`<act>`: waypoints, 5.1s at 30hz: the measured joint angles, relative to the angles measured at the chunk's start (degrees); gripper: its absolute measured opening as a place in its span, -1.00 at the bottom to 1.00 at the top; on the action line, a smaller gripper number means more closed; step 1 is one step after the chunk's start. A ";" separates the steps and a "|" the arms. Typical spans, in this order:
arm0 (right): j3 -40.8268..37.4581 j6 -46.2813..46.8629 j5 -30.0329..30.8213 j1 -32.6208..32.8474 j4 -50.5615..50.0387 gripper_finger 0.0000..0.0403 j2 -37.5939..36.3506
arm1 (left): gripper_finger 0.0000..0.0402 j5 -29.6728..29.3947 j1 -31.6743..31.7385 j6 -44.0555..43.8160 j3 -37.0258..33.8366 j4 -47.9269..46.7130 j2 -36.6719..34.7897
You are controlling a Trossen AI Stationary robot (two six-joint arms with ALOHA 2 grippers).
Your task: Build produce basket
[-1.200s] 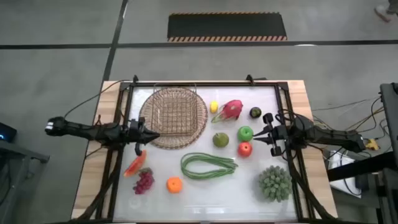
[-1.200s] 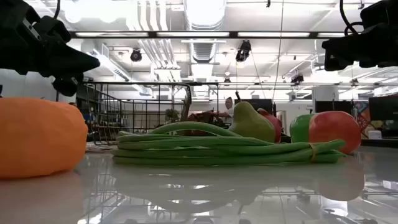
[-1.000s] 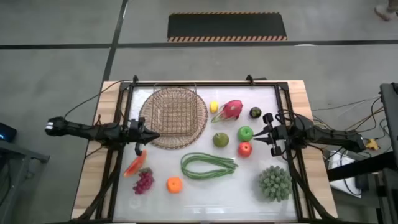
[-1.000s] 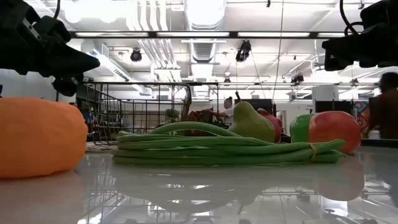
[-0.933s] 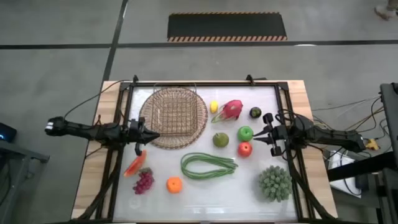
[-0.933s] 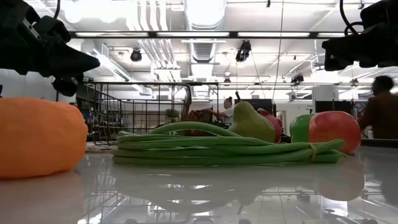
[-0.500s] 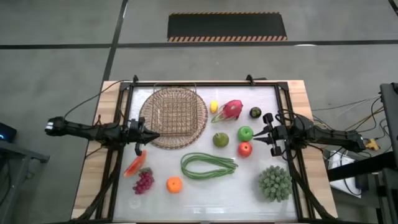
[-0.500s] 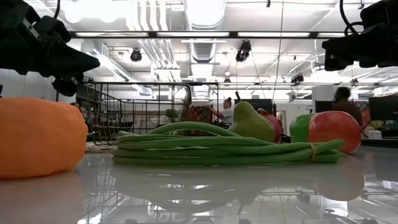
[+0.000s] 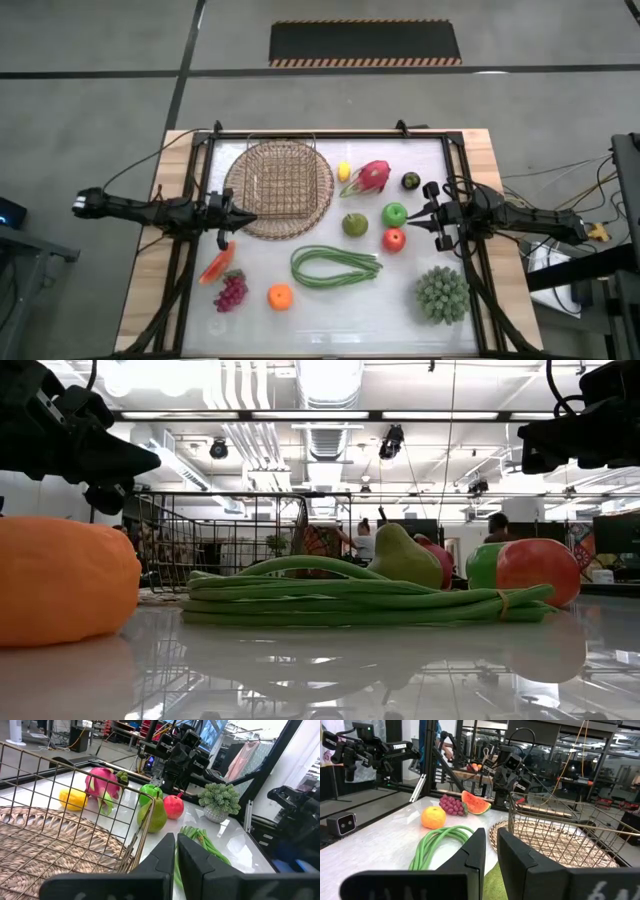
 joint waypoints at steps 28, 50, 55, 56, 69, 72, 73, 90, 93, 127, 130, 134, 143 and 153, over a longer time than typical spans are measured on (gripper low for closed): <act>0.00 0.00 0.00 0.00 0.00 -0.81 0.00 | -0.98 -0.01 0.00 0.01 0.00 -0.01 0.01; 0.00 1.47 0.00 0.01 0.26 -0.81 0.00 | -0.98 -1.36 0.02 19.09 0.00 22.43 0.55; 0.00 7.78 6.79 0.00 0.35 -0.81 0.00 | -0.98 -0.90 -0.04 20.38 0.00 37.24 0.96; 0.00 6.99 9.89 0.00 0.40 -0.81 0.00 | -0.98 -0.88 -0.07 19.19 0.00 39.46 1.15; 0.00 6.39 19.50 -0.02 5.62 -0.81 -0.05 | -0.98 2.58 -0.09 14.86 4.15 58.74 12.79; 0.00 7.13 19.48 0.02 5.70 -0.81 -0.03 | -0.98 3.87 -0.11 14.91 8.04 58.38 17.50; 0.00 8.99 19.48 0.02 5.68 -0.81 0.00 | -0.98 4.00 -0.14 14.94 9.38 58.41 19.16; 0.00 13.92 5.75 2.32 19.38 -0.81 0.00 | -0.98 7.40 -1.58 17.91 35.98 53.71 50.88; 0.01 13.59 5.79 4.38 18.94 -0.81 0.00 | -0.98 7.36 -2.21 17.25 39.52 48.59 55.50; 0.00 9.52 7.61 7.28 19.37 -0.81 -0.07 | -0.98 0.12 -13.74 1.61 92.99 -35.96 101.06; 0.00 10.53 7.56 7.28 18.36 -0.81 -0.07 | -0.98 0.17 -13.76 1.50 94.49 -35.62 104.01; 0.00 10.54 7.54 7.28 16.12 -0.81 -0.07 | -0.89 0.58 -13.66 1.37 94.85 -35.16 104.68; 0.00 12.02 7.52 7.28 15.18 -0.81 -0.04 | -0.26 0.45 -13.53 -1.61 93.42 -33.65 105.40; 0.00 12.04 7.52 7.28 13.05 -0.81 0.02 | 0.02 0.04 -13.27 -3.05 86.00 -27.72 106.77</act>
